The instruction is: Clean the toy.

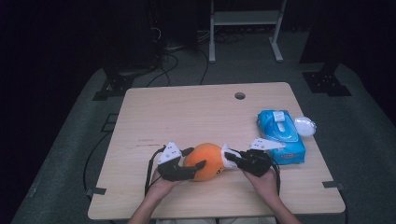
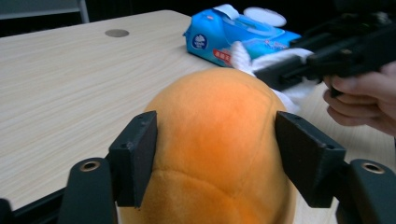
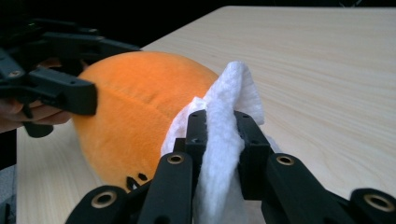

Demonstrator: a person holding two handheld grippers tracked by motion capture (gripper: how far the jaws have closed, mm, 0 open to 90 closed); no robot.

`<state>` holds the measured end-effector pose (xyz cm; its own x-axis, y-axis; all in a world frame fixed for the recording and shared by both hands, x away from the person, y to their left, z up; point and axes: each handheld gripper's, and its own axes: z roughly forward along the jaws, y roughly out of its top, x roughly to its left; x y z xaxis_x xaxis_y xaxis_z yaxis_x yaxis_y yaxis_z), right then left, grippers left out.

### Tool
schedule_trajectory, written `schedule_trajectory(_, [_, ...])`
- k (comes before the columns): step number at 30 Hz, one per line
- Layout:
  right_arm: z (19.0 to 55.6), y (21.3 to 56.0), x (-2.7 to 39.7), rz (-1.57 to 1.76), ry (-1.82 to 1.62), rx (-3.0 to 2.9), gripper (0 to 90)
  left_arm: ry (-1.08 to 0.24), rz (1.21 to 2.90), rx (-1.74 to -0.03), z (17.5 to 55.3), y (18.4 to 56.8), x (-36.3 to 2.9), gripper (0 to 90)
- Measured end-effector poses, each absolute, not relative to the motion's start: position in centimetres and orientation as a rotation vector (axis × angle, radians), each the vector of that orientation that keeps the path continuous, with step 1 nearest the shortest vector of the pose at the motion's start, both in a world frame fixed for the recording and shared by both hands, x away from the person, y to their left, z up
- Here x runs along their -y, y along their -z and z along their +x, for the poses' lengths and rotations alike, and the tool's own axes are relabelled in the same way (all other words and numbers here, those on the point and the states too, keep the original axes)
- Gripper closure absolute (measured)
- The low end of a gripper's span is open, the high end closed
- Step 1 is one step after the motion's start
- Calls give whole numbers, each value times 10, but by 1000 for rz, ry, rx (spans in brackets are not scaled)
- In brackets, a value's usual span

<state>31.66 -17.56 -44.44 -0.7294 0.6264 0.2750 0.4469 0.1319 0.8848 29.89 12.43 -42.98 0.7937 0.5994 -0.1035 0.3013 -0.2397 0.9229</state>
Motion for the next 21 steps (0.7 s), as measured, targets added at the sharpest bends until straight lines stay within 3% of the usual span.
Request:
schedule_trajectory(11, [309, 423, 170, 987, -1725, -2216, 769, -408, 1930, -519, 284, 431, -103, 355])
schedule_trajectory(16, [314, 437, 176, 1039, -1647, -2239, 769, -384, 1897, -619, 290, 430, -107, 214])
schedule_trajectory(21, [311, 435, 173, 1034, -1659, -2237, 769, -386, 1917, -590, 290, 432, -107, 281])
